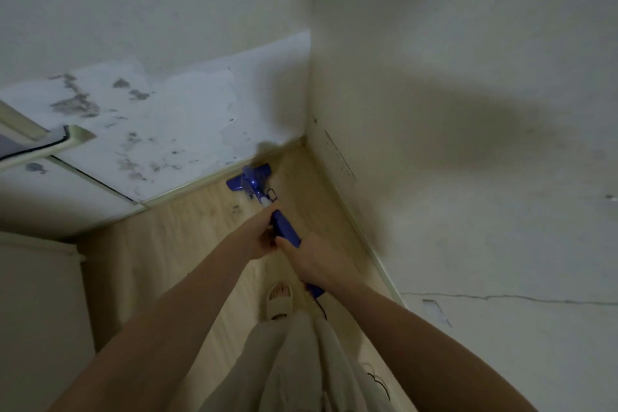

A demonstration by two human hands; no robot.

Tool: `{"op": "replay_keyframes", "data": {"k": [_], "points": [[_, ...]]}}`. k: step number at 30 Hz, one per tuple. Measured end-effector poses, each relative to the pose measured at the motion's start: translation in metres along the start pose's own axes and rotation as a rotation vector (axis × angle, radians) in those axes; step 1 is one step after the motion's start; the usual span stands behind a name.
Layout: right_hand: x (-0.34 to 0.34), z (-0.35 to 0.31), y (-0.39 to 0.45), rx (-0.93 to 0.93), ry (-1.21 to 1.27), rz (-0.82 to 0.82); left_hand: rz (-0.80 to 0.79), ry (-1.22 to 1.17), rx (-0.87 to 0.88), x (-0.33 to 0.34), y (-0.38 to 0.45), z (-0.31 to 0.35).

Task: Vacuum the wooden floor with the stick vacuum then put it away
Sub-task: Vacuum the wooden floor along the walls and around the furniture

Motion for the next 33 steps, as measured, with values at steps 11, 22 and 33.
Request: {"op": "replay_keyframes", "data": {"k": [11, 22, 33], "points": [[-0.021, -0.028, -0.001, 0.093, 0.113, -0.09, -0.13, 0.141, -0.117, -0.005, 0.002, 0.015], [0.015, -0.047, 0.029, 0.07, 0.179, -0.047, -0.03, -0.052, -0.08, -0.023, 0.015, 0.042], [0.026, -0.029, 0.004, 0.052, 0.162, -0.074, 0.008, -0.088, -0.071, -0.035, 0.009, 0.009]]}}
Point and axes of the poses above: each hand's wrist, its own y-axis towards the middle knuckle, its own x-axis out of the palm, z = x × y, the point moved 9 cm from there along y, towards the middle knuckle, and after that the axes turned 9 degrees about z, right-handed, at the moved point
